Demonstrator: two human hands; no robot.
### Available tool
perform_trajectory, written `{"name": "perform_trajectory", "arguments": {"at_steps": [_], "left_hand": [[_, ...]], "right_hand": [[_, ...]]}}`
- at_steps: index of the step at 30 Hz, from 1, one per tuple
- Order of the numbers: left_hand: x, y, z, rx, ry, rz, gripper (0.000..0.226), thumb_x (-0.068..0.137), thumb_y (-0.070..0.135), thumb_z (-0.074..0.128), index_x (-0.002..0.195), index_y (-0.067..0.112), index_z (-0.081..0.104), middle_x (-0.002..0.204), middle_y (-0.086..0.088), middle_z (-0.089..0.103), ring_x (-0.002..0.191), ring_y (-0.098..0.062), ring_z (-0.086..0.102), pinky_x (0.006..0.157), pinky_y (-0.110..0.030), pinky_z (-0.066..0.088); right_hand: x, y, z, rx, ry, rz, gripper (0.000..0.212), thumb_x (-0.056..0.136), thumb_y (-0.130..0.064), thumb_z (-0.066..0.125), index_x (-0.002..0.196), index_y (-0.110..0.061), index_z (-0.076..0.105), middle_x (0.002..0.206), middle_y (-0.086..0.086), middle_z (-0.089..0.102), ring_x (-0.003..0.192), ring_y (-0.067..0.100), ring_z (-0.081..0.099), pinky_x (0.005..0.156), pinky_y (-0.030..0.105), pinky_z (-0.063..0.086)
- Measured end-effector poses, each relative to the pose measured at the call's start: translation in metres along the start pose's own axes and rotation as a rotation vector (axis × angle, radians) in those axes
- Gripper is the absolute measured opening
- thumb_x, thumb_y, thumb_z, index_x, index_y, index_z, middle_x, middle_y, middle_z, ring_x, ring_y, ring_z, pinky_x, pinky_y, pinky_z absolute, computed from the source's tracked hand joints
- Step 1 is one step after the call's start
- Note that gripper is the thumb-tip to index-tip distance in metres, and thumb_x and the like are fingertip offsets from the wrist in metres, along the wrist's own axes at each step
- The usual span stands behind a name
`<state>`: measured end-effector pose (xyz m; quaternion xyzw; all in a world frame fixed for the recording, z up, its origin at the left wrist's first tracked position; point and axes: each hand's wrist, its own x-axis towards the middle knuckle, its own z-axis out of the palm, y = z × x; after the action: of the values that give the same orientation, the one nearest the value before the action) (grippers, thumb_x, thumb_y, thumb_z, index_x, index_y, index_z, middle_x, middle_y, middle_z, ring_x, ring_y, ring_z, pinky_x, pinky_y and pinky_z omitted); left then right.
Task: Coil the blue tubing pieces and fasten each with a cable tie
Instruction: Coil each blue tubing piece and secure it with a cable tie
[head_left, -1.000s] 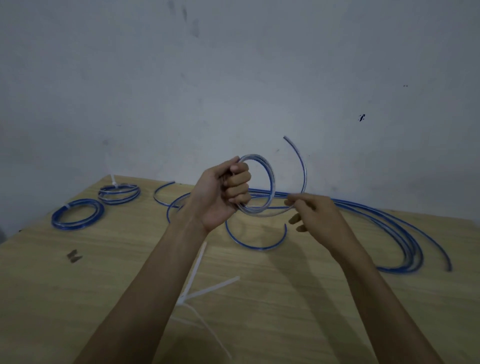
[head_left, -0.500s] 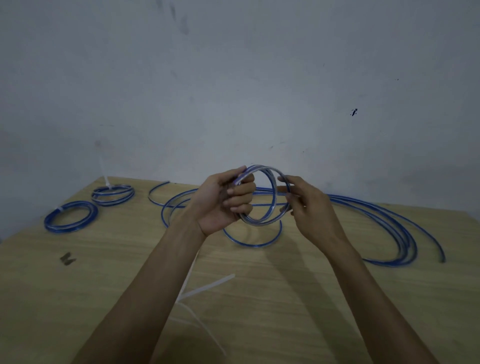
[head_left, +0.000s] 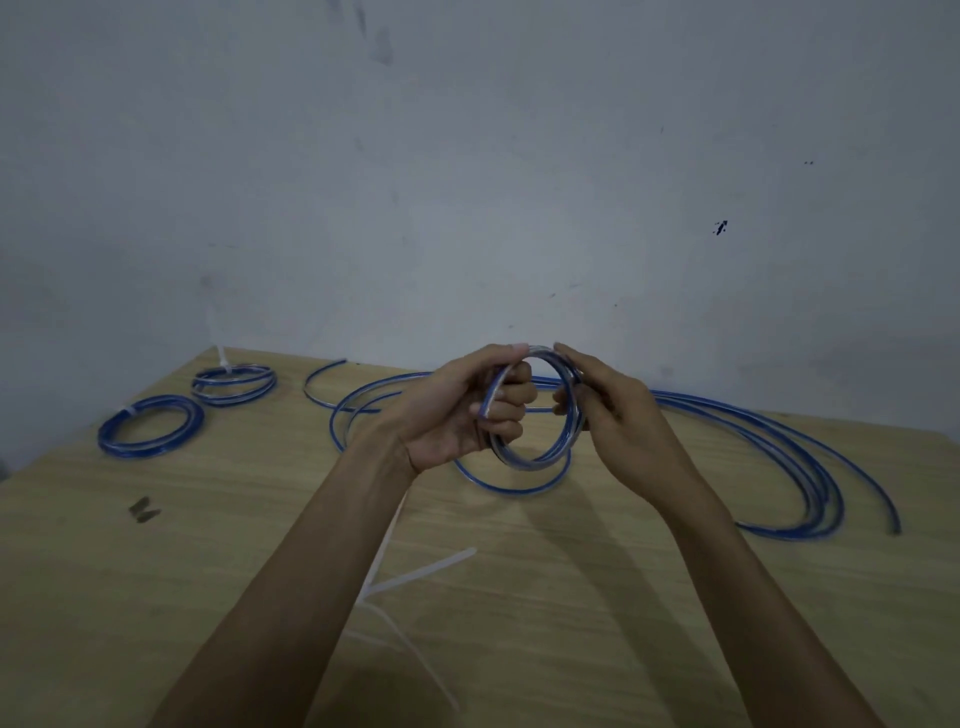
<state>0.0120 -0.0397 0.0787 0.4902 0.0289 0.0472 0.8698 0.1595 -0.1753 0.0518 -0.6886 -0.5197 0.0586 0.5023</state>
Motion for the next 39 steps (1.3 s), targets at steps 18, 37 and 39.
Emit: {"name": "perform_trajectory", "arguments": {"at_steps": [18,37,39], "left_hand": [[0.013,-0.015,0.017,0.583,0.430,0.084,0.061,0.099,0.069,0.020,0.102,0.015,0.047,0.056,0.006,0.020,0.044,-0.009,0.014,0.042,-0.023,0.014],[0.017,-0.010,0.002,0.394,0.587,0.092,0.045,0.109,0.040,0.035,0.073,0.015,0.043,0.051,0.006,0.029,0.040,-0.006,0.019,0.036,-0.018,0.019],[0.016,-0.009,0.001,0.390,0.614,0.079,0.048,0.108,0.042,0.035,0.073,0.012,0.047,0.051,0.006,0.028,0.039,-0.006,0.020,0.036,-0.018,0.018]], "right_hand": [[-0.010,-0.026,0.023,0.199,0.115,0.180,0.058,0.104,-0.053,0.038,0.069,-0.011,0.057,0.045,0.009,0.042,0.037,0.018,0.049,0.046,0.033,0.048],[-0.006,-0.011,0.005,-0.302,0.120,-0.274,0.023,0.093,-0.024,0.070,0.115,-0.022,0.064,0.111,-0.009,0.051,0.089,0.006,0.061,0.072,0.032,0.057],[-0.003,-0.006,0.001,-0.367,0.151,-0.346,0.010,0.094,-0.023,0.070,0.101,-0.017,0.071,0.103,-0.006,0.054,0.083,0.010,0.062,0.067,0.038,0.056]]}}
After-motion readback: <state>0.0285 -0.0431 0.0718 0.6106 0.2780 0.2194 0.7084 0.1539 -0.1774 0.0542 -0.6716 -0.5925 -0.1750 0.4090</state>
